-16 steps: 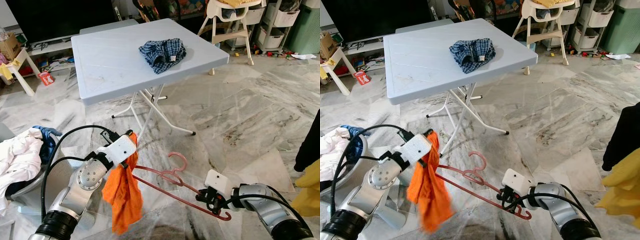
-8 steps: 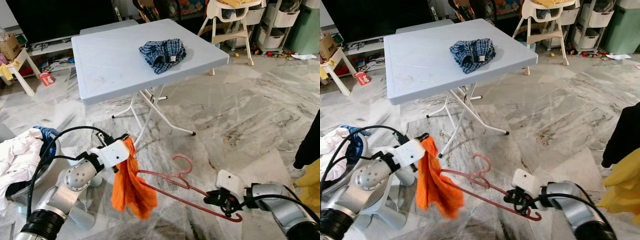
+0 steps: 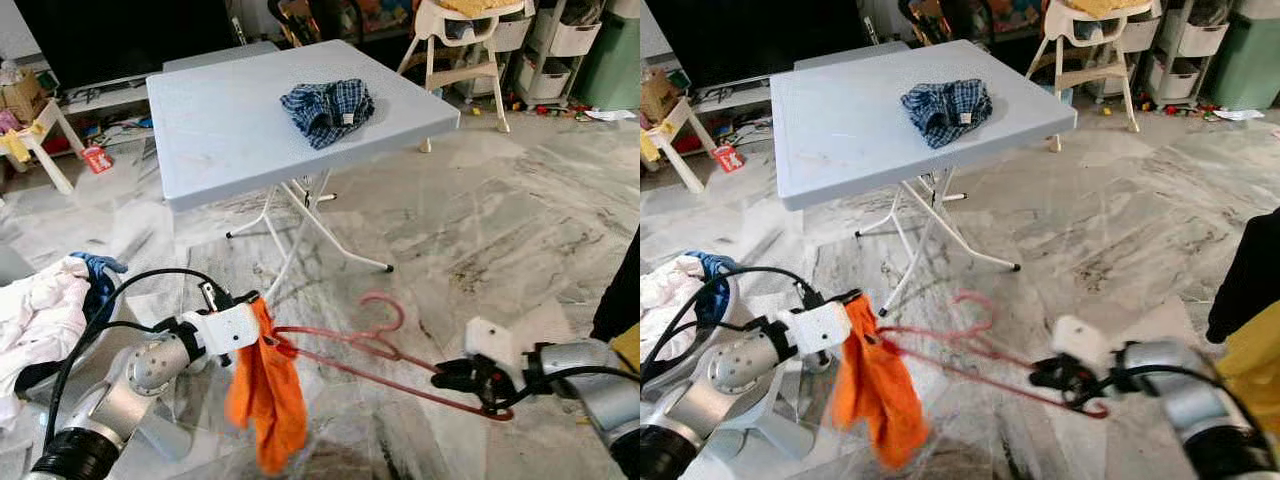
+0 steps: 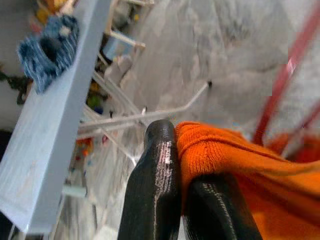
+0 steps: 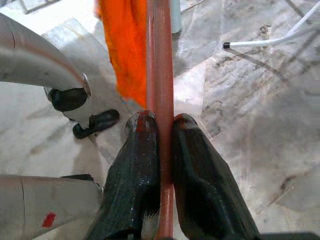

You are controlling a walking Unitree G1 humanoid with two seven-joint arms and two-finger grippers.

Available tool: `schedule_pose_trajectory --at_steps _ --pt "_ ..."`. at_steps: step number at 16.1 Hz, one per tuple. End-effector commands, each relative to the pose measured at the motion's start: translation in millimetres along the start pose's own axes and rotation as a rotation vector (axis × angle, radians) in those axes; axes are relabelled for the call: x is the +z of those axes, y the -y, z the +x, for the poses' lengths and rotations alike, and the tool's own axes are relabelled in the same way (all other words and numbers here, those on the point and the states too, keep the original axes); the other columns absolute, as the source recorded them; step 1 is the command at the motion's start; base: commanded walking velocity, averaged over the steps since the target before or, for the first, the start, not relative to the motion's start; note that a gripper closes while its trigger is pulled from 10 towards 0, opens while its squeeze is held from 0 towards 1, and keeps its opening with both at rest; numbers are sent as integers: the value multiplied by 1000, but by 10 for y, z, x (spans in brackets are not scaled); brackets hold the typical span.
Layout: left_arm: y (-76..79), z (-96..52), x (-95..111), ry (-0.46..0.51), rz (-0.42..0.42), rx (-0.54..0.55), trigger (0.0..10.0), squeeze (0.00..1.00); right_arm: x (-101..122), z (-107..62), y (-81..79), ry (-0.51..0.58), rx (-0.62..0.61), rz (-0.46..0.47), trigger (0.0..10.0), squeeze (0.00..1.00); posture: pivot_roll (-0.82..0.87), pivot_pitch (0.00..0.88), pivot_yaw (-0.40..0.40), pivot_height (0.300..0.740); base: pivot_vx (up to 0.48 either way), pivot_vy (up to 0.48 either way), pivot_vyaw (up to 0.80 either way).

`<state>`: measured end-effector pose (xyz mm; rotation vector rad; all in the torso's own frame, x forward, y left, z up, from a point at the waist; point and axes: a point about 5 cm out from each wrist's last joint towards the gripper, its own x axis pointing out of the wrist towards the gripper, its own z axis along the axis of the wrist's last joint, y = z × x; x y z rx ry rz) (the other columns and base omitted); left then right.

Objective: Hang hanger

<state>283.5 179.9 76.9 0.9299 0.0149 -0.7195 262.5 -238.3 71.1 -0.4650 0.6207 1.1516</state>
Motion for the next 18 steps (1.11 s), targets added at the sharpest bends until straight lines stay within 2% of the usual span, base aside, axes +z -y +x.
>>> schedule_pose_trajectory --at_steps 1,3,5,8,10,12,15,18 --pt "-2 -35 -110 -73 26 9 10000 0 121 25 -2 47 41 -26 10000 0 -60 0 109 740 0 0 0" --pt "4 -48 -111 -50 20 15 10000 0 154 83 -83 43 118 -44 10000 0 -54 0 102 740 0 0 0" --pt "-86 -8 -59 -24 53 36 10000 0 196 146 -141 51 192 -55 10000 0 -50 0 99 740 0 0 0" --pt "-195 36 -6 -3 91 64 10000 0 194 178 -141 34 227 -73 10000 0 -45 0 98 740 0 0 0" --pt "-261 86 60 26 85 97 10000 0 191 219 -150 26 235 -72 10000 0 -48 0 98 740 0 0 0" --pt "-304 169 245 119 51 140 10000 0 221 373 -227 47 263 -54 10000 0 -52 0 101 740 0 0 0" --pt "-198 189 315 173 86 102 10000 0 255 507 -327 76 307 -44 10000 0 -50 0 101 740 0 0 0" --pt "-163 222 381 210 74 74 10000 0 308 603 -350 87 317 -51 10000 0 -49 0 101 740 0 0 0"
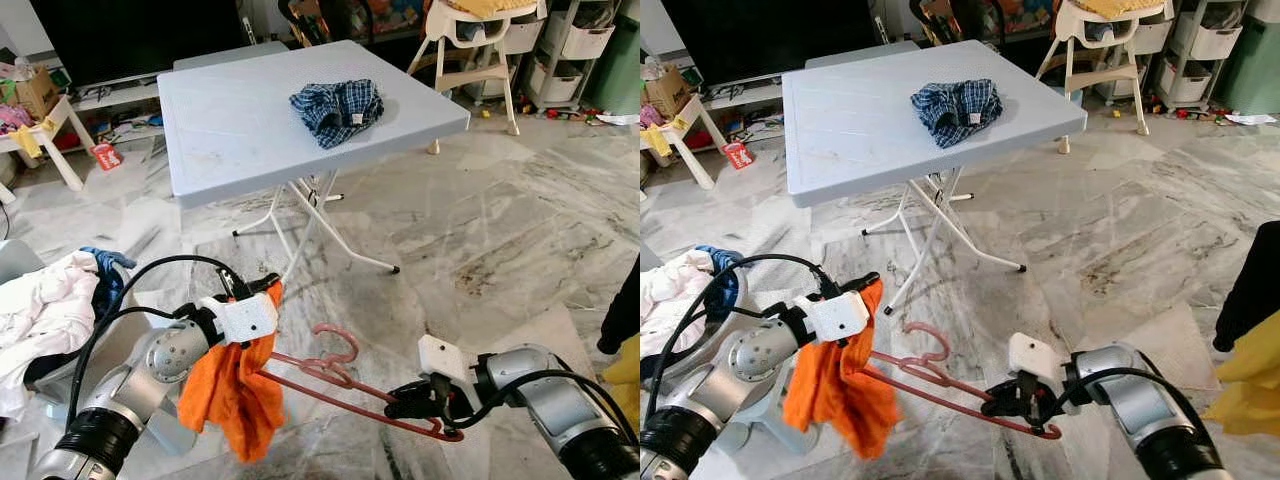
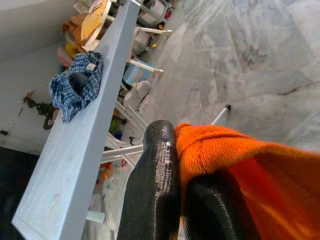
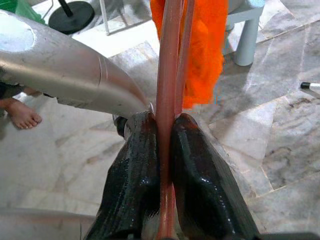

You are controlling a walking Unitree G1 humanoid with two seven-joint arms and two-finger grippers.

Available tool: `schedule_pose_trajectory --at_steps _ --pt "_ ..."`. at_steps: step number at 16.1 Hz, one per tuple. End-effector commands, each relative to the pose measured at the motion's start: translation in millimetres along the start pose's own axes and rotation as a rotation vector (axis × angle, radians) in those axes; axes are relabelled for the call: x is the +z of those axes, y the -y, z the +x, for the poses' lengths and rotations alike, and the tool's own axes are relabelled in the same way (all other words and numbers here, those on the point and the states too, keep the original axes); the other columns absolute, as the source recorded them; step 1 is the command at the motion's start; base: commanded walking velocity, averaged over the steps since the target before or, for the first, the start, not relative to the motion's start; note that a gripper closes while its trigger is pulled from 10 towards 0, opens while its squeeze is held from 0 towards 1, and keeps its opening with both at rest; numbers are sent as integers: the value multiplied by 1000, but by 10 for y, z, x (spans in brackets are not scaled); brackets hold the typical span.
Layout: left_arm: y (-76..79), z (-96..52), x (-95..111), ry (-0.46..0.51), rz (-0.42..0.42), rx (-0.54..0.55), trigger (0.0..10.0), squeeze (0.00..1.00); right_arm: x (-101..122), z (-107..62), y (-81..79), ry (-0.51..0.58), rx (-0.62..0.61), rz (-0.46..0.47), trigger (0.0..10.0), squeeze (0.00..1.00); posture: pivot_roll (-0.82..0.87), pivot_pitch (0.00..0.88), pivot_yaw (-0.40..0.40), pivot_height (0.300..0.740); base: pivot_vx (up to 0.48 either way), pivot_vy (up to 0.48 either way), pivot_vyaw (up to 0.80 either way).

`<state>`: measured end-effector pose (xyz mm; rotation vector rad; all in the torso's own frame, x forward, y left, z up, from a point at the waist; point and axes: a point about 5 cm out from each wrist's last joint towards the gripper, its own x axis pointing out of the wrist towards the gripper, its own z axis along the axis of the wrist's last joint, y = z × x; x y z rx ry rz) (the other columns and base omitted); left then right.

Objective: Hang hanger

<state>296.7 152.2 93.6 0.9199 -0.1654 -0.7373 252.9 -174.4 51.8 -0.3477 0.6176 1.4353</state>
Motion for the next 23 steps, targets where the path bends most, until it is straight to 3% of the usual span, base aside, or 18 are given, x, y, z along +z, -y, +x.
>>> schedule_pose_trajectory --at_steps 1,4,6,8,9,11,15,17,18,23 --pt "-68 87 166 82 -4 18 10000 0 103 152 13 7 15 -46 10000 0 -51 0 101 740 0 0 0" --pt "-48 218 383 166 -74 64 10000 0 178 400 83 23 -89 -60 10000 0 -50 0 95 740 0 0 0" --pt "-68 265 521 215 -96 99 10000 0 111 545 120 4 -205 -7 10000 0 -47 0 91 740 0 0 0" --pt "-120 256 514 203 -87 132 10000 0 58 582 133 3 -267 26 10000 0 -44 0 90 740 0 0 0" --pt "-186 221 406 143 -58 171 10000 0 15 573 141 6 -308 46 10000 0 -45 0 90 740 0 0 0" --pt "-382 82 70 -42 7 264 10000 0 -96 456 166 8 -367 100 10000 0 -48 0 91 740 0 0 0" --pt "-555 -6 -27 -104 -14 361 10000 0 -308 219 313 -104 -555 176 10000 0 -57 0 91 740 0 0 0" --pt "-429 30 35 -78 -60 347 10000 0 -304 78 497 -109 -777 267 10000 0 -56 0 93 740 0 0 0" --pt "-301 66 69 -69 -83 330 10000 0 -208 19 598 -36 -874 315 10000 0 -55 0 94 740 0 0 0" --pt "-78 97 95 -82 -148 318 10000 0 108 -176 852 153 -1077 391 10000 0 -59 0 98 740 0 0 0"
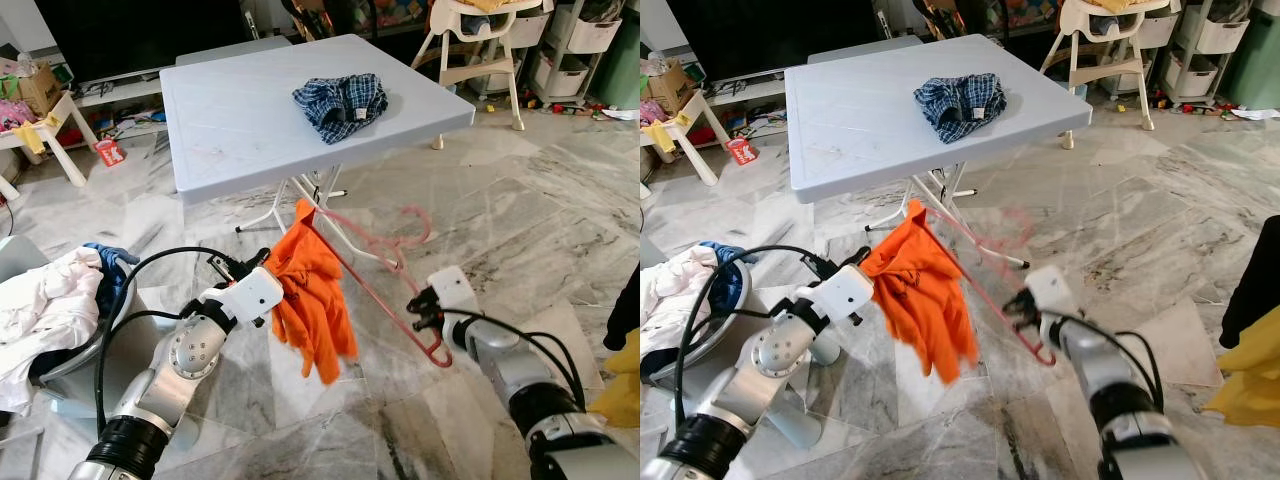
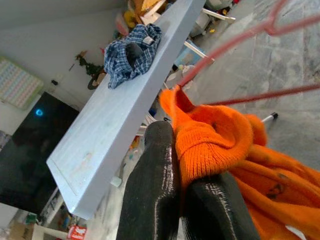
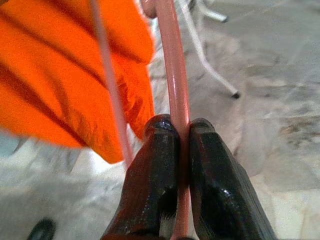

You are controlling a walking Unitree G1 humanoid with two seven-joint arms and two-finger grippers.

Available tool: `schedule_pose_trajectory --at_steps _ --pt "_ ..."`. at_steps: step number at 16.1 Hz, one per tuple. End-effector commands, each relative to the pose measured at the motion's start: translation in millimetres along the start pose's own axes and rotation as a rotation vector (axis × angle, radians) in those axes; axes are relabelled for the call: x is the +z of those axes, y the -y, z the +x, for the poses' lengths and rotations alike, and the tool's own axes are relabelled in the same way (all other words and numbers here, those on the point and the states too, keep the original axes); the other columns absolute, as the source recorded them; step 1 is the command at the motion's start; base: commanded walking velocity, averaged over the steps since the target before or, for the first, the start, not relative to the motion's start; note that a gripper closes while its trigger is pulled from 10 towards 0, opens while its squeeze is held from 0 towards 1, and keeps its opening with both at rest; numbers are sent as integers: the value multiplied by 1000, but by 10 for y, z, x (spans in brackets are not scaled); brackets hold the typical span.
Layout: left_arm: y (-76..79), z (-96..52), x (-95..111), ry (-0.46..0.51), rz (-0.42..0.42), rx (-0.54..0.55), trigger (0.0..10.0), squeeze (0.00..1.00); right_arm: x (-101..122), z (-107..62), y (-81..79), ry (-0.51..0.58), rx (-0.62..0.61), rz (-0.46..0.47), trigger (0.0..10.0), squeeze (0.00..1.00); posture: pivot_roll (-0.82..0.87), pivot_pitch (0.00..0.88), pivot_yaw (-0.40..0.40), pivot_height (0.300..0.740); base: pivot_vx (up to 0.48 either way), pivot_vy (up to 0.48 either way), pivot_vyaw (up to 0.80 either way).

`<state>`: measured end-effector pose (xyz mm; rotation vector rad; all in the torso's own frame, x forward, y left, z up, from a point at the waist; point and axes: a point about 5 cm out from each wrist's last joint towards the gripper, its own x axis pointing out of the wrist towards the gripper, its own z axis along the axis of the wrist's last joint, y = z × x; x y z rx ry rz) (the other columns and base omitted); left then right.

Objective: Hang hanger

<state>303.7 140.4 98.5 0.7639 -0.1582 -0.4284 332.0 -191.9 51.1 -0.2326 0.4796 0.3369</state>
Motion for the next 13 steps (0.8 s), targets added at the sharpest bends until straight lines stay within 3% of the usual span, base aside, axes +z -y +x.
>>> schedule_pose_trajectory --at_steps 1,4,7,10,11,13 --pt "-48 -26 -34 -24 -8 36 10000 0 174 22 74 60 -64 69 10000 0 -59 0 99 740 0 0 0" --pt "-37 -32 -59 -48 -44 43 10000 0 336 36 141 116 -128 135 10000 0 -61 0 101 740 0 0 0" --pt "122 -34 -17 -40 -81 -5 10000 0 414 22 269 140 -225 256 10000 0 -63 0 101 740 0 0 0" --pt "231 -35 -11 -49 -87 -32 10000 0 565 18 341 204 -252 474 10000 0 -68 0 102 740 0 0 0" --pt "205 -26 -31 -60 -84 -17 10000 0 628 28 298 226 -193 460 10000 0 -71 0 101 740 0 0 0" --pt "106 -9 -103 -103 -89 33 10000 0 687 17 217 257 -93 333 10000 0 -71 0 97 740 0 0 0"
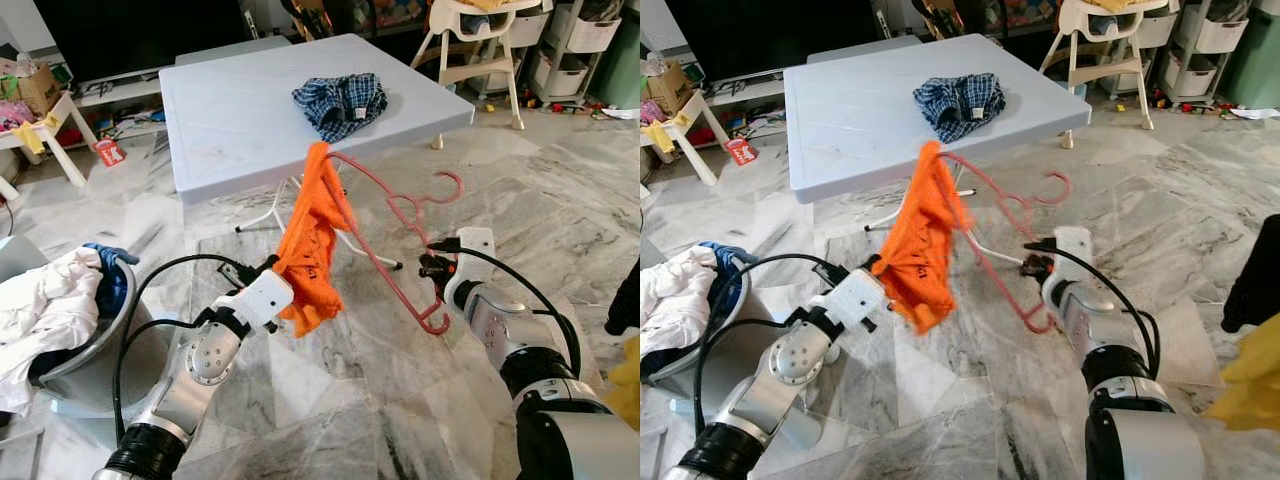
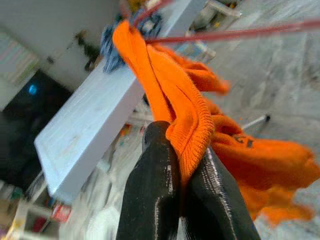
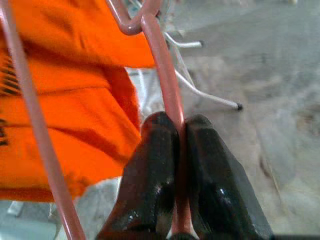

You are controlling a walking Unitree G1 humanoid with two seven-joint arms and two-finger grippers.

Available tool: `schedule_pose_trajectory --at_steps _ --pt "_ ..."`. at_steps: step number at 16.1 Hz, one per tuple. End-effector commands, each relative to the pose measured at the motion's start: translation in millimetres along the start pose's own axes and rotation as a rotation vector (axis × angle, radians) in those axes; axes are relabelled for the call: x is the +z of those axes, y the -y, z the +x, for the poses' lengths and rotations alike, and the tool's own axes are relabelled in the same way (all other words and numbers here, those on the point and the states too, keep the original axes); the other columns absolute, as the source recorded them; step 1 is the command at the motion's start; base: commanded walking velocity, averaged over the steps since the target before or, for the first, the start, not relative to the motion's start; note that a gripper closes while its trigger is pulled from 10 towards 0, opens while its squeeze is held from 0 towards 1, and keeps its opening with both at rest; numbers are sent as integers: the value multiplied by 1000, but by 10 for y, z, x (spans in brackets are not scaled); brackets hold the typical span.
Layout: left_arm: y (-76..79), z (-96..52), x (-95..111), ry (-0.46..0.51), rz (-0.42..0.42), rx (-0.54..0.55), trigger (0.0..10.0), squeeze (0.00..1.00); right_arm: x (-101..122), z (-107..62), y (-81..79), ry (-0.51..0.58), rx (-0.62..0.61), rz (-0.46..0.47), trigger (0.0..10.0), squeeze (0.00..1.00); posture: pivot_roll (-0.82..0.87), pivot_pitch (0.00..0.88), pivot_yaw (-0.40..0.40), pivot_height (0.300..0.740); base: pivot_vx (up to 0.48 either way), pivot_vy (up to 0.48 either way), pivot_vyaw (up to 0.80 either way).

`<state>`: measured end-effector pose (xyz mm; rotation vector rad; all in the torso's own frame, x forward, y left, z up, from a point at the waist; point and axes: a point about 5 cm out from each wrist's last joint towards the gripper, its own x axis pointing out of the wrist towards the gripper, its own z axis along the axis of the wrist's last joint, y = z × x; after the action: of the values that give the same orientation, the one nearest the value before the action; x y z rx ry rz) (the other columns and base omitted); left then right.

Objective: Hang hanger

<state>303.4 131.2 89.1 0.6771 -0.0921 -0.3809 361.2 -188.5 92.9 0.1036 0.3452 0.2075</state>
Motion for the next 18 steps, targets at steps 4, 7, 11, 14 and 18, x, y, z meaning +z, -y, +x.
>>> schedule_pose_trajectory --at_steps 4,7,11,14,18 --pt "-95 -71 -242 -128 -5 49 10000 0 339 -83 65 202 27 34 10000 0 -80 0 98 740 0 0 0" --pt "-370 -44 -291 -162 -1 165 10000 0 215 -188 74 139 111 -222 10000 0 -79 0 103 740 0 0 0" --pt "-596 -22 -284 -162 4 229 10000 0 107 -278 149 77 146 -377 10000 0 -78 0 112 740 0 0 0" --pt "-688 -3 -272 -156 14 245 10000 0 -78 -370 170 -21 221 -504 10000 0 -78 0 123 740 0 0 0" --pt "-713 -9 -297 -163 28 220 10000 0 -233 -565 170 -119 420 -654 10000 0 -76 0 137 740 0 0 0"
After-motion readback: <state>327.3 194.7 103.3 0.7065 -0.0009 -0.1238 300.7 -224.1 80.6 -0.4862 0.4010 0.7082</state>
